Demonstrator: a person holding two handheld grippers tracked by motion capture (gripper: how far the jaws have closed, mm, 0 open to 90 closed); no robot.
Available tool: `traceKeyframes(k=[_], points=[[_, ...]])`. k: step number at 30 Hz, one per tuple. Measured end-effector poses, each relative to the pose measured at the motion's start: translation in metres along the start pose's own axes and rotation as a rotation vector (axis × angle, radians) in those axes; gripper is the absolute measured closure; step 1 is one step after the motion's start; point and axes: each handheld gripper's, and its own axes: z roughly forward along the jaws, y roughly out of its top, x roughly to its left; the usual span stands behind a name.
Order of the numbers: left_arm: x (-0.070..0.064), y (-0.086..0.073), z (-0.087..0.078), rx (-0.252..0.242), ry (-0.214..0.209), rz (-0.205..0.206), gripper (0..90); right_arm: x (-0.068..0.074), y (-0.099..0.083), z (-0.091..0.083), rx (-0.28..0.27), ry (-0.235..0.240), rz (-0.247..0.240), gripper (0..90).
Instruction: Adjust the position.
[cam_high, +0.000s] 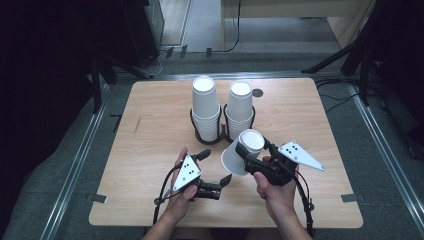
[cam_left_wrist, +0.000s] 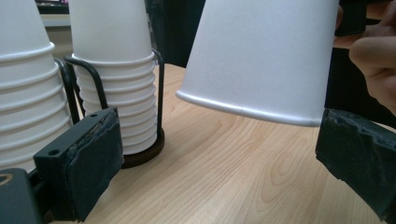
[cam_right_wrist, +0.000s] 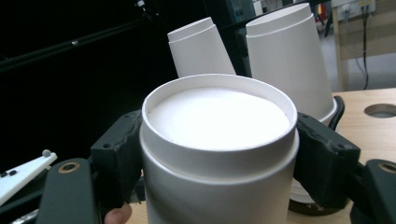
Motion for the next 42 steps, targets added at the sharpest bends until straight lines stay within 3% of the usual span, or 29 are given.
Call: traceKeyframes(k=[8, 12, 35, 42], points=[[-0.006, 0.0, 0.004, -0.001, -0.02, 0.037, 0.7, -0.004, -0.006, 0.002, 0.017, 0.022, 0.078, 24.7], [-0.007, -0.001, 0.004, 0.001, -0.025, 0.037, 0.7, -0.002, -0.006, 0.002, 0.019, 0.041, 0.106, 24.7], [-0.008, -0.001, 0.005, -0.001, -0.061, 0.038, 0.7, 0.005, -0.011, 0.007, 0.061, 0.13, 0.171, 24.7], [-0.01, -0.001, 0.007, 0.018, -0.046, 0.029, 0.8, 0.005, -0.01, 0.006, 0.06, 0.155, 0.205, 24.7]])
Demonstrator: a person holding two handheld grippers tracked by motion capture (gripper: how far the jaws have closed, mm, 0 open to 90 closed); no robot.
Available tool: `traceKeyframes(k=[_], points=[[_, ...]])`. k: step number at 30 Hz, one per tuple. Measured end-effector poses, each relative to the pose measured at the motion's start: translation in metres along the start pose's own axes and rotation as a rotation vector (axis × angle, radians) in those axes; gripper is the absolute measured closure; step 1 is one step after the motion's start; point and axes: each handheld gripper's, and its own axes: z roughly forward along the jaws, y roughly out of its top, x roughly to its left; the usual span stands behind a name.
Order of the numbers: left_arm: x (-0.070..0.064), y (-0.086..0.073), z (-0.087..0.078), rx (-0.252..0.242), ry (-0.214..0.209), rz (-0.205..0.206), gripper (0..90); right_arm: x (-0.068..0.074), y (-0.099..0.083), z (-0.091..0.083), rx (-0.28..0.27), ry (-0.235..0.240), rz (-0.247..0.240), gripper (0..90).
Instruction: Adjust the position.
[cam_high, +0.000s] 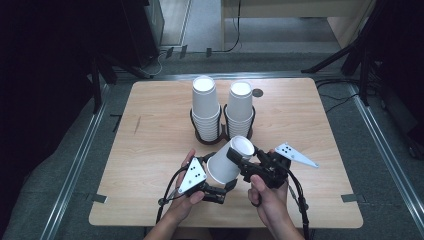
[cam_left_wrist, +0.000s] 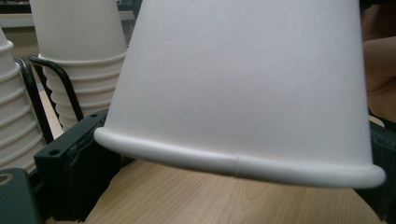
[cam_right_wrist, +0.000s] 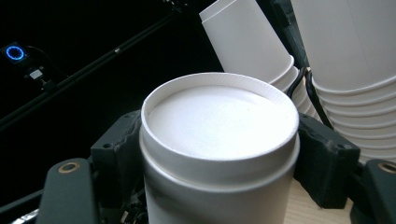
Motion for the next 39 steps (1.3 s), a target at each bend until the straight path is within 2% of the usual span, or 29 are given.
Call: traceKeyframes(k=[8, 17, 24, 30, 39], points=[[-0.003, 0.001, 0.001, 0.011, 0.028, 0.012, 2.1, -0.002, 0.002, -0.002, -0.007, 0.0, 0.009, 24.6], [-0.001, 0.001, 0.0, 0.015, 0.027, 0.017, 4.9, -0.005, 0.003, -0.002, 0.0, 0.007, 0.021, 24.1], [0.001, 0.001, -0.001, 0.026, 0.024, 0.012, 5.9, -0.008, 0.004, -0.001, 0.018, 0.02, 0.007, 23.0], [0.004, 0.002, -0.004, 0.026, 0.016, 0.006, 6.5, -0.009, 0.006, -0.001, 0.034, 0.008, -0.038, 18.7], [0.006, 0.003, -0.006, 0.033, 0.011, 0.016, 7.0, -0.011, 0.006, 0.001, 0.065, 0.017, -0.046, 15.1]])
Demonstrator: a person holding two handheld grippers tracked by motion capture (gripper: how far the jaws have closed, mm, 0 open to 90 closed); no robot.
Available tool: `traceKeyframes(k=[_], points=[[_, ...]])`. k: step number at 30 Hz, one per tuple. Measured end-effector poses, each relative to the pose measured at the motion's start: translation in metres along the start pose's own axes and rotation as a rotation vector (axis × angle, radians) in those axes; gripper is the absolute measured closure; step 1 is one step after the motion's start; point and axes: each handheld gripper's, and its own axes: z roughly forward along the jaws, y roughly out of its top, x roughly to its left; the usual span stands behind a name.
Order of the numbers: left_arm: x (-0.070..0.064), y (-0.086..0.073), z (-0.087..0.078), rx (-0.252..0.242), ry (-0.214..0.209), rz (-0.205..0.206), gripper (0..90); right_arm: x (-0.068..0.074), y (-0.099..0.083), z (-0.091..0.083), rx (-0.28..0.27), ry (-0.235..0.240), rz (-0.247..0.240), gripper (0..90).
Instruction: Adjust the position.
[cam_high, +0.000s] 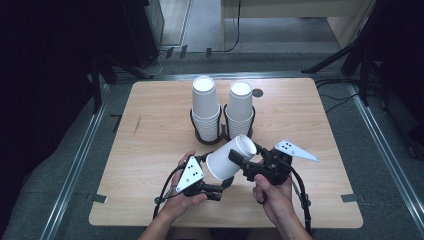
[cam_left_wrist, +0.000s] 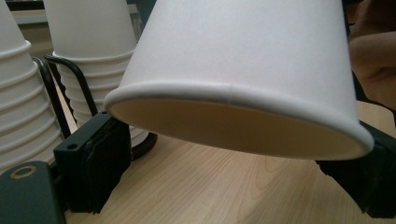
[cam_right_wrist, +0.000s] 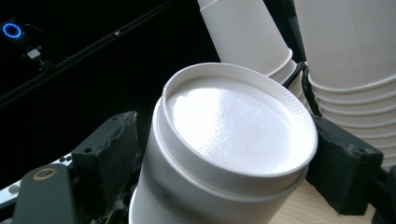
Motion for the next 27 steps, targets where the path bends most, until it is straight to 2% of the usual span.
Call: traceKeyframes(k=[6, 9, 19, 23, 27], points=[[0.001, 0.0, -0.001, 0.006, -0.005, 0.008, 7.3, -0.002, 0.0, 0.0, 0.007, 0.007, -0.002, 15.6], [-0.001, -0.001, -0.001, 0.008, -0.012, 0.019, 7.3, -0.004, 0.001, 0.0, 0.008, 0.014, 0.021, 16.9], [-0.002, -0.001, 0.0, 0.008, -0.025, 0.028, 7.4, -0.007, 0.001, -0.001, 0.007, 0.007, 0.016, 17.5], [-0.002, -0.001, -0.001, 0.007, -0.027, 0.03, 7.5, -0.009, 0.001, -0.001, 0.005, 0.012, 0.037, 19.6], [-0.002, -0.001, -0.002, 0.009, -0.023, 0.038, 7.3, -0.014, 0.001, -0.002, -0.002, 0.047, 0.096, 23.0]])
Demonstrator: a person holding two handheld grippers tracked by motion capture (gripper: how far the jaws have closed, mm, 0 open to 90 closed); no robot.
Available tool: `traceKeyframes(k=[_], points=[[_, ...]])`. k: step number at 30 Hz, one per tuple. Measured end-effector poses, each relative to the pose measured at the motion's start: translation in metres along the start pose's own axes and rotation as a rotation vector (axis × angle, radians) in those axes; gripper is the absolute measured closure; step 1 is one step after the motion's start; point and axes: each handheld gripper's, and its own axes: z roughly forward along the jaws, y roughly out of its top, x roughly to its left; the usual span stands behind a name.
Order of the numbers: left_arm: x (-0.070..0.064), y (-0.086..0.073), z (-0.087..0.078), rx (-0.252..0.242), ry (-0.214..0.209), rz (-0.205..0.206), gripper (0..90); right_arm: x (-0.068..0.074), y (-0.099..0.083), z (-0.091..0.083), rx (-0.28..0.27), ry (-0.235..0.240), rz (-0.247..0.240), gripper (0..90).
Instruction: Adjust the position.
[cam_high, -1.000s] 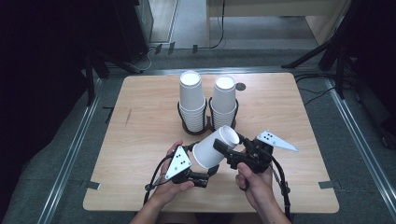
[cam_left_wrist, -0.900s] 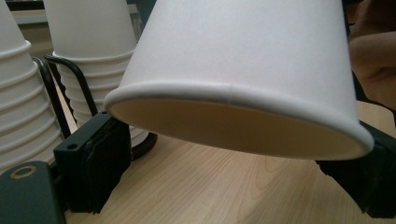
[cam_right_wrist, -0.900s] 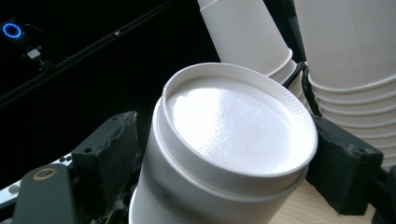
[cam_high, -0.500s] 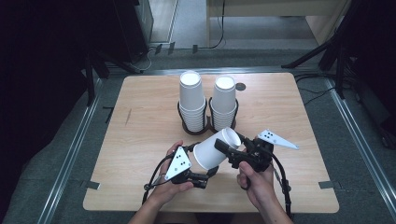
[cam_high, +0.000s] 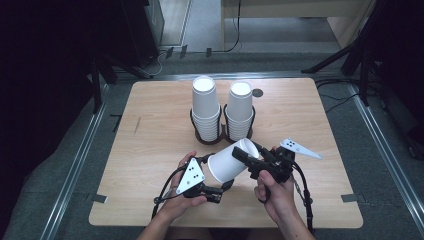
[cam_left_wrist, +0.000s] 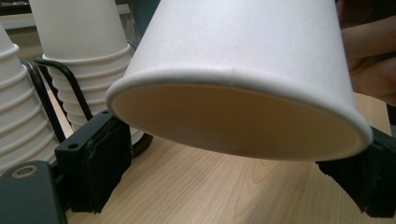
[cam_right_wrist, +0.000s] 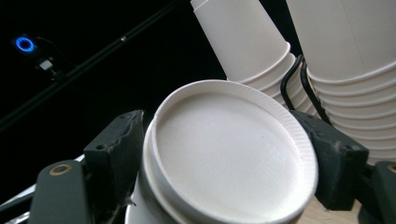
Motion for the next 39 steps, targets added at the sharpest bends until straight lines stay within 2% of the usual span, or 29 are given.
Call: traceKeyframes(k=[2, 8, 14, 21, 34, 39], points=[[-0.001, 0.0, 0.001, 0.002, -0.001, 0.0, 6.8, -0.001, 0.0, -0.001, 0.0, 0.006, 0.01, 23.5], [-0.001, 0.0, 0.002, 0.008, 0.006, 0.005, 3.4, 0.005, 0.0, -0.001, 0.005, 0.002, -0.038, 24.5], [-0.001, 0.003, 0.001, 0.011, 0.039, 0.006, 2.7, 0.008, -0.001, 0.001, 0.025, 0.003, -0.056, 24.7], [-0.001, 0.003, 0.0, 0.011, 0.041, 0.007, 2.2, 0.01, -0.003, 0.002, 0.038, 0.003, -0.076, 24.8], [0.0, 0.002, -0.001, 0.008, 0.043, 0.017, 2.1, 0.011, -0.005, 0.004, 0.051, 0.012, -0.075, 24.8], [0.0, 0.002, -0.002, 0.003, 0.035, 0.032, 5.6, 0.009, -0.004, 0.003, 0.044, 0.018, -0.066, 24.3]])
